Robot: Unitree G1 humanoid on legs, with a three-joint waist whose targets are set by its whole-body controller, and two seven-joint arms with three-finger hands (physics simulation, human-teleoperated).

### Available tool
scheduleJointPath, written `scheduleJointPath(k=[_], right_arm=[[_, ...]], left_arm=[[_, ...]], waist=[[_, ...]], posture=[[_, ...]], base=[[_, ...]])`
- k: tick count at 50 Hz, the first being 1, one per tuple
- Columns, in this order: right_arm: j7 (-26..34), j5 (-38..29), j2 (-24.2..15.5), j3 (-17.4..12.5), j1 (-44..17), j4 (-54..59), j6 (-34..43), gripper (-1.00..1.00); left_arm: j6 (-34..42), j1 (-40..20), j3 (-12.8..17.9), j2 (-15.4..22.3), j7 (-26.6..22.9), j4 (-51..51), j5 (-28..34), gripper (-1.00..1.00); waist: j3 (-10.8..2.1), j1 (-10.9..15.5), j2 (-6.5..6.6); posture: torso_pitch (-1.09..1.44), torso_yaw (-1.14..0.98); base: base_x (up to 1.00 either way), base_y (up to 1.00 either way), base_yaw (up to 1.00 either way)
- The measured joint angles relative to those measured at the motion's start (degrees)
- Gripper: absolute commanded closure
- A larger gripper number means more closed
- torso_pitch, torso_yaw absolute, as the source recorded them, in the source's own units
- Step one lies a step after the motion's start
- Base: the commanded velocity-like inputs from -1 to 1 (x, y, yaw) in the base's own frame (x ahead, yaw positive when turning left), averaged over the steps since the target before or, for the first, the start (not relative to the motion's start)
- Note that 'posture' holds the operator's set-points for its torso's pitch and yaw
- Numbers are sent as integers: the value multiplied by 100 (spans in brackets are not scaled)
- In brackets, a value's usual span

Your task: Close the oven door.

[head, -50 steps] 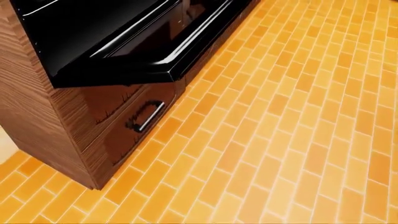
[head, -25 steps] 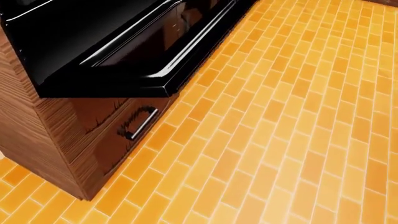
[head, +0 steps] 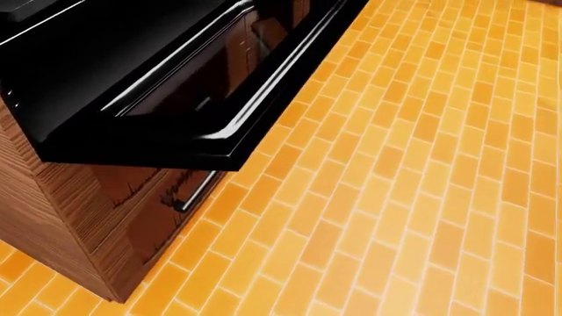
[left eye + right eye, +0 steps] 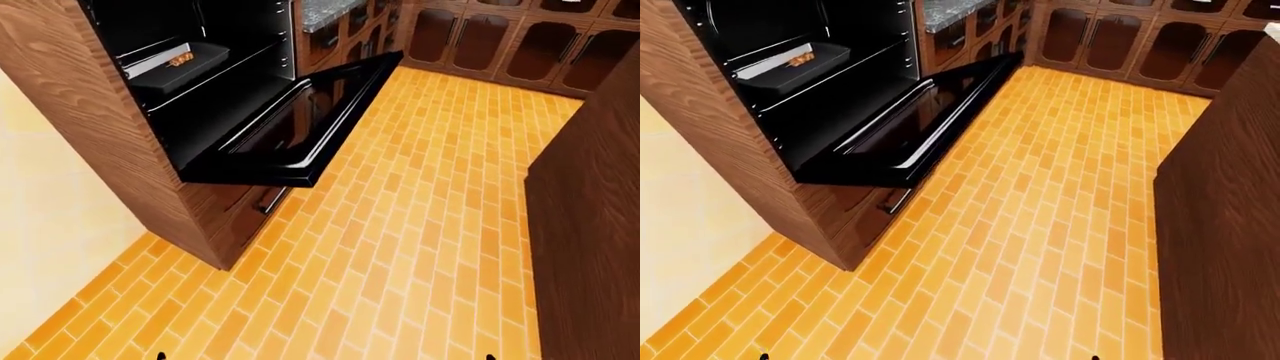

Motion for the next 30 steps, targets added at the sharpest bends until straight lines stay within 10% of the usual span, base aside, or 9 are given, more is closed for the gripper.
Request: scheduleJointPath(k=[6,13,19,28,30], right_arm=[[15,8,24,7,-5,-2,-21,-100],[51,26,35,-5,9,25,-2,-100],[136,-19,165,56,-8,62,5,-100],[97,27,67,14,-9,18,0,-100],[82,36,24,-6,-9,7,18,-100]], left_arm=[[14,41,5,28,-40,29,25,-100],[-21,24,25,81,7,-16,-12,-100],[3,31,53,123,28,-28,-32,-100],[7,38,38,98,17,-1,-27,-100],[22,11,3,7,-8,13,-12,-100]], waist=[[-28,13,78],[-80,30,750],[-53,107,530],[-9,106,-142],[20,50,10]], posture=[[0,0],[0,0],[0,0],[0,0],[0,0]], base=[[7,20,0],[4,27,0],[2,28,0],[2,28,0],[2,28,0]])
